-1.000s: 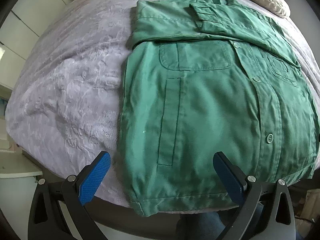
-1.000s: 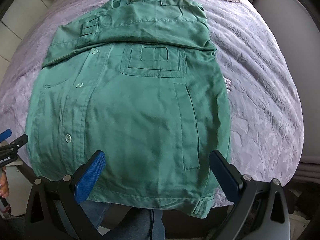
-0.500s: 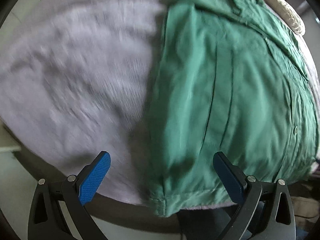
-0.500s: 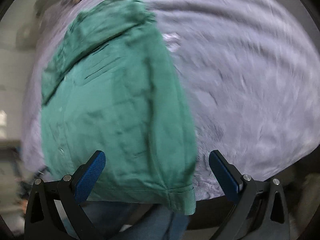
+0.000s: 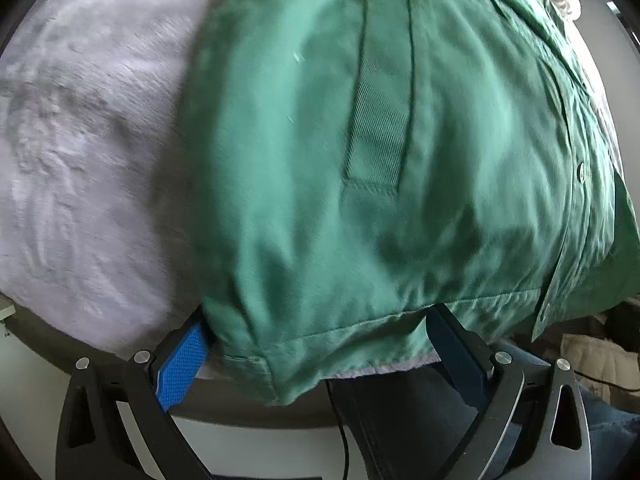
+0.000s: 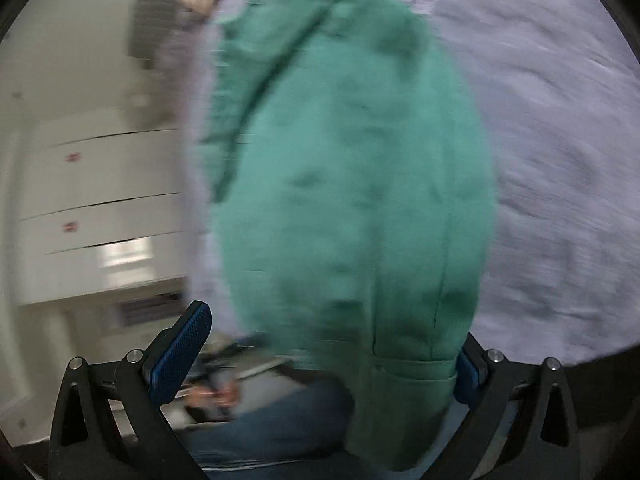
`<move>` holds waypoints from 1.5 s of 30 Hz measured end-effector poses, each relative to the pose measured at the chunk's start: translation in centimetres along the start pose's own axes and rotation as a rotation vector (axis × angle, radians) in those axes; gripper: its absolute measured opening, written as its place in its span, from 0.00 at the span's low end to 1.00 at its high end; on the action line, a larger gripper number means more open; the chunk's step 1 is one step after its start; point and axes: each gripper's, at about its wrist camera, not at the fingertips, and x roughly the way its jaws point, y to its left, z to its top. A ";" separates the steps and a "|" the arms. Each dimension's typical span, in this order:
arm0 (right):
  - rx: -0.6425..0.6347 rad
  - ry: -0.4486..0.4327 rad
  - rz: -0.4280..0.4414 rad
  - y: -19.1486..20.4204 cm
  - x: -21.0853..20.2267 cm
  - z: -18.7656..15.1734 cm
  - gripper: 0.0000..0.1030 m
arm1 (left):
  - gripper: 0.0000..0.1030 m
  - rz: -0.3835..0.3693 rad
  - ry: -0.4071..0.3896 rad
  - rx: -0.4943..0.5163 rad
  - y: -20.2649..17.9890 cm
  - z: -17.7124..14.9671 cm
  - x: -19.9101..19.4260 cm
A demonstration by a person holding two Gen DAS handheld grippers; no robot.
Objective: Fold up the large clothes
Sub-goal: 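Move both open tools down to the hem of the green shirt, then grasp the shirt hem with both tools and fold it toward the collar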
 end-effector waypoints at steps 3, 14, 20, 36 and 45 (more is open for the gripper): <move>0.003 0.030 -0.096 -0.5 1.0 0.1 1.00 | 0.95 0.028 0.002 -0.003 -0.9 0.4 0.4; 0.050 0.037 -0.093 -0.6 0.4 -0.3 0.16 | 0.28 -0.198 -0.064 0.057 -3.9 0.9 -5.4; 0.020 -0.074 0.134 4.6 -1.4 1.9 0.14 | 0.28 -0.370 -0.169 0.057 -2.9 4.9 -11.8; -0.019 -0.249 0.156 11.7 1.9 24.6 0.14 | 0.28 -0.190 -0.469 0.013 -1.7 31.5 -15.3; 0.111 -0.180 0.114 4.3 10.6 33.3 0.17 | 0.42 -0.024 -0.432 -0.031 -1.8 35.5 -7.2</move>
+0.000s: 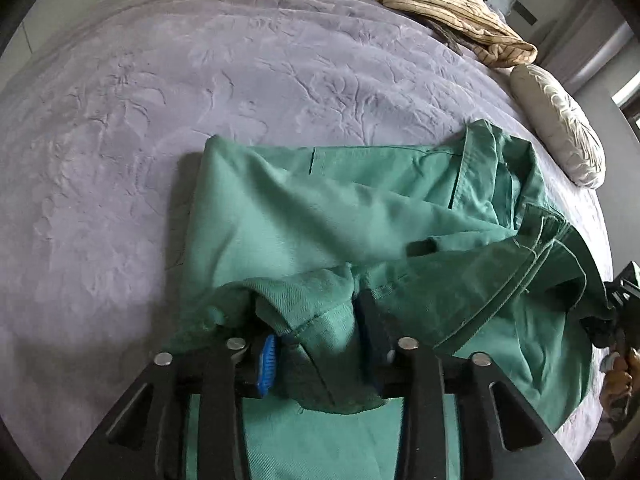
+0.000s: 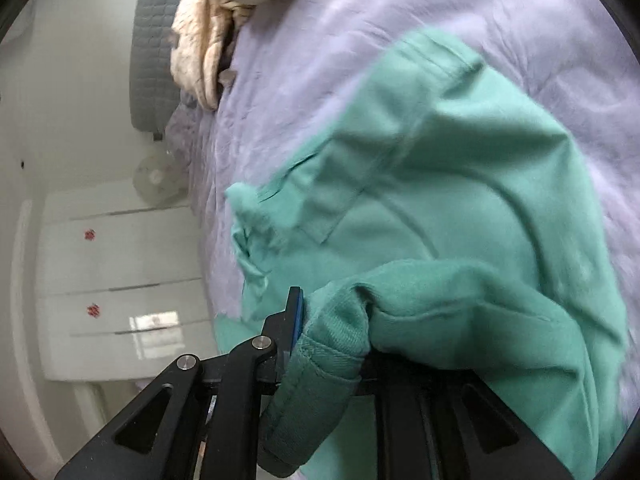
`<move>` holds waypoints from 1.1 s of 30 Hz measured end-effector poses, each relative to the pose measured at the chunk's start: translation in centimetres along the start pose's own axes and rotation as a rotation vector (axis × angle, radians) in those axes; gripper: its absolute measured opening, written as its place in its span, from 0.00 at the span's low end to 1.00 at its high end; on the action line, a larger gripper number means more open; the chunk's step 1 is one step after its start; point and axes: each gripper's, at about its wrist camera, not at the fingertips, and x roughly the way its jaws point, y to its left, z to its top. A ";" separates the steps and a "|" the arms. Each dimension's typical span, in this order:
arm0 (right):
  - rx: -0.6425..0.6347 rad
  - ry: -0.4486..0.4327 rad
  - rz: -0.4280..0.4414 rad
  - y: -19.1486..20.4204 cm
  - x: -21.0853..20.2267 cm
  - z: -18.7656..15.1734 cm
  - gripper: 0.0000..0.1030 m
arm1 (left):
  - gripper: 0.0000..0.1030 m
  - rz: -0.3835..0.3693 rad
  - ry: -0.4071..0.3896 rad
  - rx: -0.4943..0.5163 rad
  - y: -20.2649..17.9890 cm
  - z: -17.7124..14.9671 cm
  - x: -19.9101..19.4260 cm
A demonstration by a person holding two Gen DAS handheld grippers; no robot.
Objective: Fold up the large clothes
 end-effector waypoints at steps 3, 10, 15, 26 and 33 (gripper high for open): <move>0.019 0.005 0.052 -0.6 -0.5 -0.2 0.19 | 0.45 0.013 -0.038 -0.029 0.7 -0.1 -1.7; -0.087 -0.120 0.042 4.1 -3.6 0.0 0.82 | 0.79 0.121 -0.247 -0.009 1.1 1.0 -8.9; -0.307 -0.225 -0.246 8.1 -5.9 -0.8 0.82 | 0.79 0.153 -0.193 0.031 1.7 2.0 -7.0; -0.535 -0.080 -0.624 8.0 1.1 0.1 0.05 | 0.79 0.227 -0.182 0.067 -1.9 2.5 -0.9; -0.540 -0.128 -0.671 6.0 -0.3 2.0 0.06 | 0.83 0.292 -0.162 0.076 -0.6 2.3 3.7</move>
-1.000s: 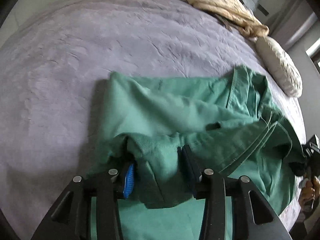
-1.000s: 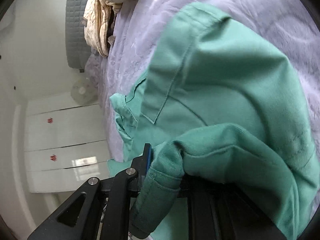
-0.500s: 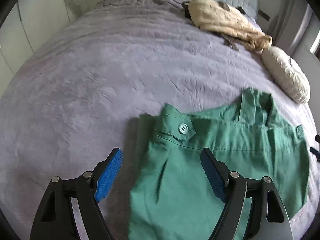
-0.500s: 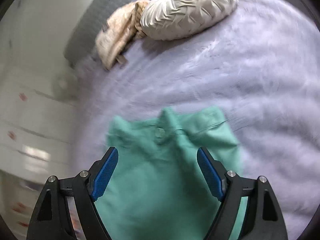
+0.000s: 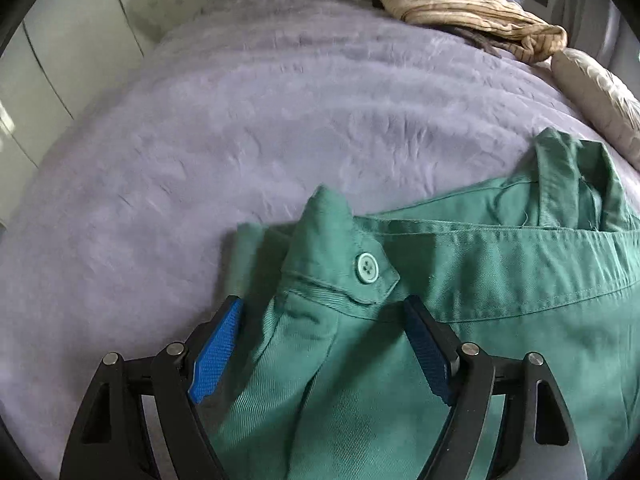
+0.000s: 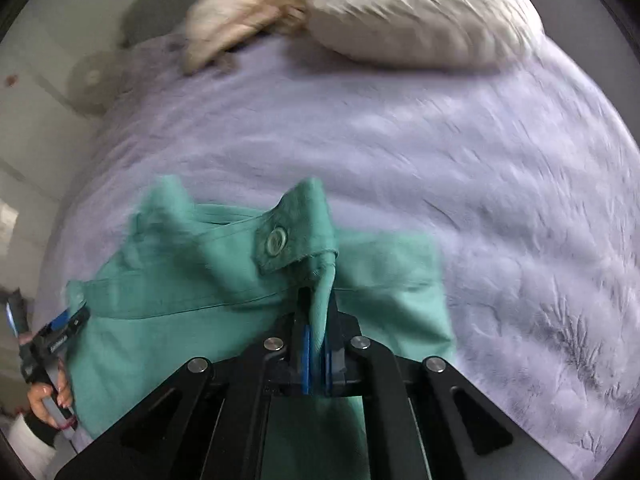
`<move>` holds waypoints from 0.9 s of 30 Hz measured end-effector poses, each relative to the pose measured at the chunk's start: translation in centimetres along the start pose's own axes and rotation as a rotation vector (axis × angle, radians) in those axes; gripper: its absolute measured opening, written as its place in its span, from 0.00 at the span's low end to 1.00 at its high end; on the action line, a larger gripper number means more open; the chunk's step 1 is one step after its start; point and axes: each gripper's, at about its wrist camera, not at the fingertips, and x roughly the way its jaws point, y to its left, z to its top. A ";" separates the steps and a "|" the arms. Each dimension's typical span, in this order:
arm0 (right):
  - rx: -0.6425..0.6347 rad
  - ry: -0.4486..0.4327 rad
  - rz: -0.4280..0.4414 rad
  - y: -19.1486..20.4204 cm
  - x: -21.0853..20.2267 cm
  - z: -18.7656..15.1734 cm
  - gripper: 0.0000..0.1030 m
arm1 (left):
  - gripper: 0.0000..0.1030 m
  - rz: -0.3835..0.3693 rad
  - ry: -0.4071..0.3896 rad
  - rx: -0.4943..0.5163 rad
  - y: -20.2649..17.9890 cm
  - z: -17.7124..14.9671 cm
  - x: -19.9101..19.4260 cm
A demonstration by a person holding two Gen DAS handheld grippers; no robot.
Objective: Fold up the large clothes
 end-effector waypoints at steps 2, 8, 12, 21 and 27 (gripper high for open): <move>0.063 0.013 0.040 -1.8 1.5 -0.3 0.06 | 0.85 -0.007 0.001 -0.017 0.4 0.1 0.1; 0.118 -0.044 -0.082 -2.6 -2.7 -1.9 0.35 | 0.85 0.077 -0.016 0.045 2.3 0.0 -3.3; 0.096 -0.094 -0.064 -1.4 -6.7 -4.1 0.34 | 0.85 0.014 0.013 0.045 4.0 -2.2 -6.6; -0.103 0.055 0.102 5.9 -5.8 -11.6 0.26 | 0.85 0.033 0.109 0.081 2.2 -8.8 -6.7; 0.062 0.059 -0.026 -1.2 -6.2 -13.9 0.22 | 0.85 0.000 0.133 0.015 5.9 -10.7 -6.6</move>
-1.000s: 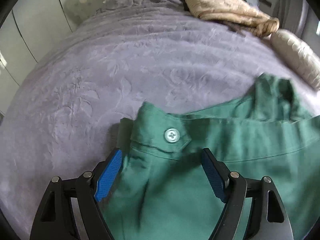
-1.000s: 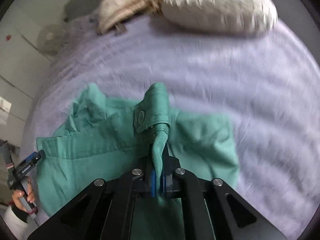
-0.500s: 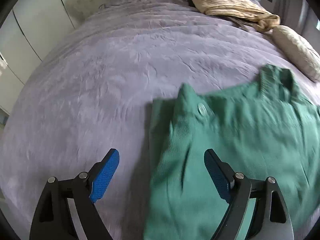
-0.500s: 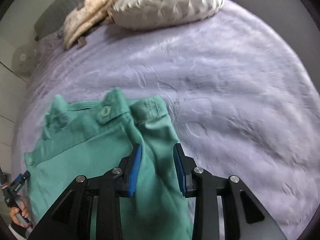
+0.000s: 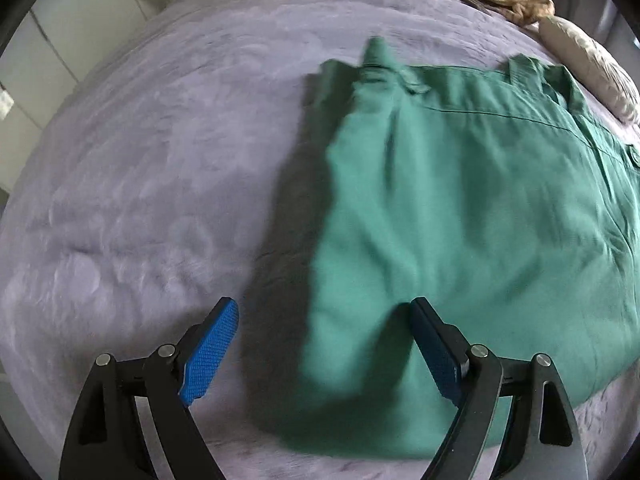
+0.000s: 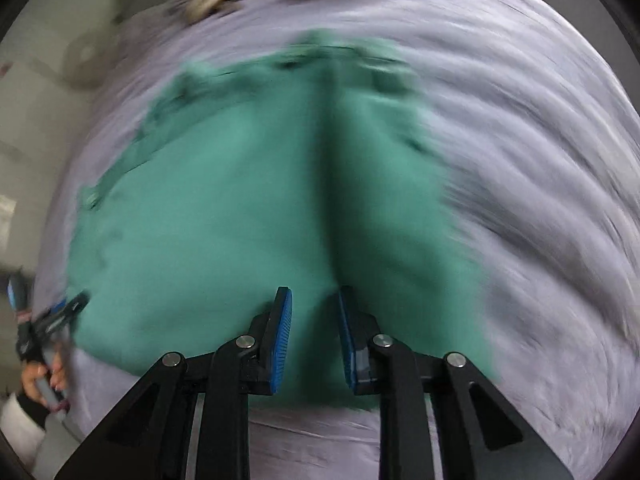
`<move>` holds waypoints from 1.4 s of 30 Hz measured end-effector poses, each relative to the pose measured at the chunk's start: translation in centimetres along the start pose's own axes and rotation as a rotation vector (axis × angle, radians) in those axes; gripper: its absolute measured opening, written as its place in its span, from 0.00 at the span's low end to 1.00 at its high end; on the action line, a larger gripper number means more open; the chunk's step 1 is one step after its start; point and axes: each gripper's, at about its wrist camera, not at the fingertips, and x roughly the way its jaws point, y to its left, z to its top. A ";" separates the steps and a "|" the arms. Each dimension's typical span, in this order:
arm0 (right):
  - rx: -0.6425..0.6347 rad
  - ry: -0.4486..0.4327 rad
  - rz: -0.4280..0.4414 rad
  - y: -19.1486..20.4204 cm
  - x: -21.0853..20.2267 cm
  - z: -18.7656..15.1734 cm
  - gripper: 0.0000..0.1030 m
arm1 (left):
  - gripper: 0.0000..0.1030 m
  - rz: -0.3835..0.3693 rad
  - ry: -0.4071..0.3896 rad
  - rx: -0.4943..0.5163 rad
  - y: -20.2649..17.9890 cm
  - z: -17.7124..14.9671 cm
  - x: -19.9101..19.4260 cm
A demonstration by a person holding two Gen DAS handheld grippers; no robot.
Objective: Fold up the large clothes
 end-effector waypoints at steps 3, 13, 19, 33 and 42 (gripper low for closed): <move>0.057 0.003 -0.016 -3.0 0.3 -0.6 0.00 | 0.89 -0.044 0.019 -0.042 1.2 -0.1 0.6; 0.162 -0.015 -0.002 -1.9 -1.8 -2.5 0.06 | 0.90 0.010 0.027 -0.010 2.9 -0.2 -1.2; 0.116 -0.008 0.100 3.7 -2.6 -3.5 0.06 | 0.90 -0.026 0.055 -0.071 5.2 -1.1 -1.3; 0.011 0.198 0.310 15.7 2.8 -7.8 0.57 | 0.90 0.002 0.065 -0.122 6.1 -3.1 -3.7; -0.020 0.228 0.351 18.9 3.4 -8.8 0.78 | 1.00 -0.007 0.006 -0.138 5.1 -3.3 -4.6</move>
